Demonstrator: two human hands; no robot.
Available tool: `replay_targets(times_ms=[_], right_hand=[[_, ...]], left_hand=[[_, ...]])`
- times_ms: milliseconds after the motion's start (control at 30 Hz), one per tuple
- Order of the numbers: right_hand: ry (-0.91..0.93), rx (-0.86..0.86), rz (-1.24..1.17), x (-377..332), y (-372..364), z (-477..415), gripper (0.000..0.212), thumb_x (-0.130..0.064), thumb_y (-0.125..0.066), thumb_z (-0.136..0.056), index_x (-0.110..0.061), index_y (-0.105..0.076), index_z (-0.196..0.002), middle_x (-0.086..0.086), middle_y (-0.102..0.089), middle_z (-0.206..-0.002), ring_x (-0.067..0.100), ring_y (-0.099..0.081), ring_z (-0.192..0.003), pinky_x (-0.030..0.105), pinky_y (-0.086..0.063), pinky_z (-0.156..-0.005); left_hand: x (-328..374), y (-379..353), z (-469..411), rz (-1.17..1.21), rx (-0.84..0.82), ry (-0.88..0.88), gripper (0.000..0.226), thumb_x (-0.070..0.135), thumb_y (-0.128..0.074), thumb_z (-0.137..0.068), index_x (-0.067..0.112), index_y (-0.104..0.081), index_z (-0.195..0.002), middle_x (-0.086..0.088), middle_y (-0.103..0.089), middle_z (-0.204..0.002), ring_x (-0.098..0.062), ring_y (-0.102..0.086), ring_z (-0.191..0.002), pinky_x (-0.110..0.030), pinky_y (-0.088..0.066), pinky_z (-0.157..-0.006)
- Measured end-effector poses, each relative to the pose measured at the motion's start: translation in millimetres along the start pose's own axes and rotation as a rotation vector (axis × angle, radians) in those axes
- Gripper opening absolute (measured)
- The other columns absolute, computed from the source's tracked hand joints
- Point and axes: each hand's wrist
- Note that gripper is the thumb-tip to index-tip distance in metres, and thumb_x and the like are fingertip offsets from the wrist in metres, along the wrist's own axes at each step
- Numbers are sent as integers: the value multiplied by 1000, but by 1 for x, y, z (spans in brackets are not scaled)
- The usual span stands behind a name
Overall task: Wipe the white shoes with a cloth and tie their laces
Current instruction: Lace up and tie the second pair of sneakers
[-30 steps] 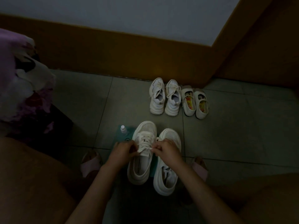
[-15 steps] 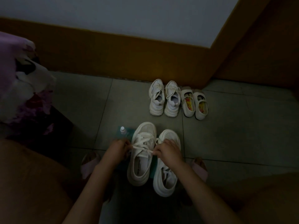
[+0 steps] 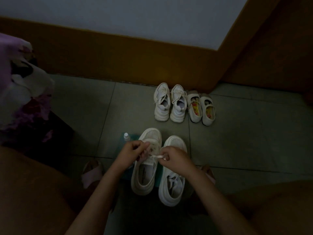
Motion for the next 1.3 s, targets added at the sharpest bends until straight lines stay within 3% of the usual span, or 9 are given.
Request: replay_targets(times_ms=[133, 233, 367, 567, 733, 900, 1100, 1200, 1300], right_hand=[[-48, -8, -226, -3, -3, -3, 25, -27, -63, -83, -33, -51, -61, -3, -48, -60, 9, -46, -58, 27, -36, -57], [-45, 14, -318, -7, -8, -5, 15, -27, -66, -83, -30, -61, -69, -4, -53, -67, 5, -49, -62, 23, -40, -62], [-36, 80, -452, -12, -9, -8, 14, -19, -68, -83, -25, -63, -71, -12, -52, -72, -4, -52, -61, 9, -38, -58], [-117, 93, -761, -22, -7, -16, 6, -10, -64, -86, -5, -62, -90, 4, -65, -72, -3, -57, -48, 10, -39, -43], [-172, 183, -808, -22, -8, -26, 10, -8, -67, -84, -8, -59, -77, 4, -60, -62, -1, -49, -36, 11, -37, -40], [-164, 226, -767, -15, -10, -30, 9, -8, -73, -78, -3, -68, -83, -2, -61, -65, -7, -53, -45, 7, -38, -47], [-119, 192, -806, -14, -12, -32, 15, 1, -69, -79, 11, -67, -91, -4, -60, -59, -7, -53, -44, 7, -38, -45], [-114, 193, -796, -13, -12, -32, 14, 1, -70, -78, 9, -68, -89, -12, -60, -50, -6, -54, -45, 6, -37, -45], [-109, 176, -793, -15, -11, -34, 12, -4, -72, -79, 2, -69, -89, -7, -63, -63, -5, -57, -53, 6, -38, -46]], left_hand=[[-11, 1, -5, 40, 1, 34, 29, 16, -50, -95, 14, -60, -68, 12, -53, -51, 3, -46, -51, -11, -36, -51], [-21, 1, -7, 211, -59, 153, 21, 23, -49, -96, 19, -69, -94, 6, -69, -79, -4, -61, -69, -17, -45, -60], [-22, -2, -8, 245, -89, 136, 21, 16, -47, -97, 18, -68, -97, 2, -65, -74, -2, -55, -54, -14, -40, -50], [-25, -6, -11, 85, -87, 49, 21, 8, -48, -95, 17, -65, -89, 8, -64, -59, 1, -54, -53, -13, -41, -51], [-23, -7, -12, 47, -4, -17, 20, 3, -48, -94, 14, -63, -87, 7, -60, -71, 10, -54, -59, -6, -40, -59], [-19, -7, -12, 2, -82, -45, 28, 8, -48, -95, 12, -62, -71, 4, -60, -63, -2, -54, -62, -10, -42, -64], [-24, -7, -14, -19, -190, 19, 23, 43, -53, -83, 26, -64, -71, 8, -63, -68, -10, -57, -75, -30, -42, -78], [-18, -10, -13, -24, -247, 18, 8, 23, -58, -91, 26, -65, -88, 16, -67, -77, 5, -60, -79, -16, -44, -79], [-18, -11, -12, -107, -218, -76, 14, 14, -58, -91, 27, -63, -88, 17, -63, -74, 11, -57, -71, -12, -43, -71]])
Point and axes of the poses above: each hand's wrist, its own z-axis away from the middle knuckle, its own y-axis out of the back of the hand, x = y × z
